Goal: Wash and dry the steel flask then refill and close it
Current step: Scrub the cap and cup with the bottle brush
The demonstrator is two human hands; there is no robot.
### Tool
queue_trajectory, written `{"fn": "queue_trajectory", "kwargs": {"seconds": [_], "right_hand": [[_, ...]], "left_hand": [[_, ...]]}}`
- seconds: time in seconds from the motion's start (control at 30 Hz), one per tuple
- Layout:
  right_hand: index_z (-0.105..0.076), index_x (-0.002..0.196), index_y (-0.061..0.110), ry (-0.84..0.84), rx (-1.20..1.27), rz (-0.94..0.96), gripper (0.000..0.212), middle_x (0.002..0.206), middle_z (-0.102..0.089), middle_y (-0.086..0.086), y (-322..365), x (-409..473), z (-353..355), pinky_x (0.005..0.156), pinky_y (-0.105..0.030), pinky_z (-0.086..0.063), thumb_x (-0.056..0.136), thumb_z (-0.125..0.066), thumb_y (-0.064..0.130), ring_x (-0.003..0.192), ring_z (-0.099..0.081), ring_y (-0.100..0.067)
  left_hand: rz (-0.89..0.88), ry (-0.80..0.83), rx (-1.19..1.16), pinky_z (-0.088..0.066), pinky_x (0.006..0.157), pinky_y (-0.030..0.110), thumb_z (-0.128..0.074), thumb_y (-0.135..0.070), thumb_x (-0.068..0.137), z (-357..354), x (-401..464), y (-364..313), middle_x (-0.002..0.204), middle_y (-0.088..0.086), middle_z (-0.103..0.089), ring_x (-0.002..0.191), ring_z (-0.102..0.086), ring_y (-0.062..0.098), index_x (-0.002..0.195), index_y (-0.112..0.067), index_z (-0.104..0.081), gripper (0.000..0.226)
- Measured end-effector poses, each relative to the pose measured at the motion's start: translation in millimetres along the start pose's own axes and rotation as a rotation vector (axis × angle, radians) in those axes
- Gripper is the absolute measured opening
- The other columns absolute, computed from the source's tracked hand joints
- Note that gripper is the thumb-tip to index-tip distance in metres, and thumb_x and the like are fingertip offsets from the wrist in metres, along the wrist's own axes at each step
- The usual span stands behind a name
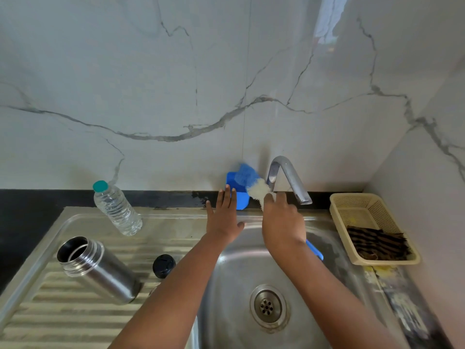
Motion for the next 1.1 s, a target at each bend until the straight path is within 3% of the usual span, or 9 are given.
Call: {"fn": "queue_trajectory", "kwargs": {"seconds": [0.27,0.57,0.73,0.83,0.9,1.1], "right_hand": [[-0.018,0.152,0.015,-0.028,0.096,0.020,0.071,0.138,-0.034,-0.009,-17,-27,-31,0.086,-0.033,-0.052,0.092,-0.051,-0.003,0.113,-0.054,-0.025],[-0.017,0.153,0.018,-0.034,0.185,-0.006,0.074,0.138,-0.035,-0.008,-29,-31,-38,0.088,-0.035,-0.053,0.091,-0.048,-0.005,0.113,-0.054,-0.026],[-0.018,0.155,0.023,-0.146,0.281,-0.031,0.077,0.137,-0.037,-0.006,-41,-44,-29,0.080,-0.034,-0.050,0.089,-0.044,-0.007,0.106,-0.058,-0.026],[-0.029,0.153,0.024,-0.224,0.390,-0.031,0.071,0.131,-0.043,-0.004,-55,-60,-27,0.070,-0.035,-0.050,0.091,-0.045,-0.005,0.092,-0.061,-0.026],[-0.041,0.148,0.023,-0.265,0.461,-0.004,0.064,0.122,-0.051,-0.005,-62,-75,-30,0.063,-0.039,-0.053,0.091,-0.048,-0.004,0.082,-0.062,-0.027],[-0.051,0.140,0.027,-0.180,0.508,-0.017,0.061,0.114,-0.054,-0.004,-74,-124,-69,0.061,-0.047,-0.053,0.087,-0.050,-0.003,0.079,-0.064,-0.033]], "left_hand": [[0.018,0.067,0.059,-0.002,0.122,0.056,-0.056,-0.045,0.096,1,-2,1,0.162,0.003,0.027,0.151,0.017,0.022,0.153,-0.016,0.022,0.101],[0.014,0.077,0.094,-0.004,0.122,0.054,-0.058,-0.041,0.096,3,-2,-1,0.162,0.004,0.028,0.152,0.016,0.022,0.152,-0.015,0.024,0.103],[-0.040,-0.094,0.004,-0.003,0.120,0.055,-0.062,-0.040,0.093,26,-19,-4,0.158,0.007,0.036,0.150,0.020,0.030,0.146,-0.029,0.034,0.111],[-0.075,-0.207,-0.126,-0.006,0.123,0.049,-0.063,-0.041,0.092,39,-54,3,0.162,0.007,0.025,0.152,0.014,0.029,0.154,-0.028,0.020,0.104],[-0.075,-0.258,-0.202,-0.010,0.123,0.045,-0.066,-0.041,0.091,38,-88,15,0.165,0.008,0.008,0.152,0.003,0.029,0.158,-0.027,0.003,0.097],[0.048,-0.244,-0.084,-0.039,0.109,0.046,-0.077,-0.035,0.081,14,-175,75,0.149,0.014,-0.039,0.137,-0.039,0.036,0.144,-0.014,-0.045,0.074]]}}
Point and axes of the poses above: each hand's wrist, its own x-axis towards the middle knuckle, its own z-axis out of the back of the hand, y = z × x, the point moved 8 cm from there along x, towards the middle knuckle
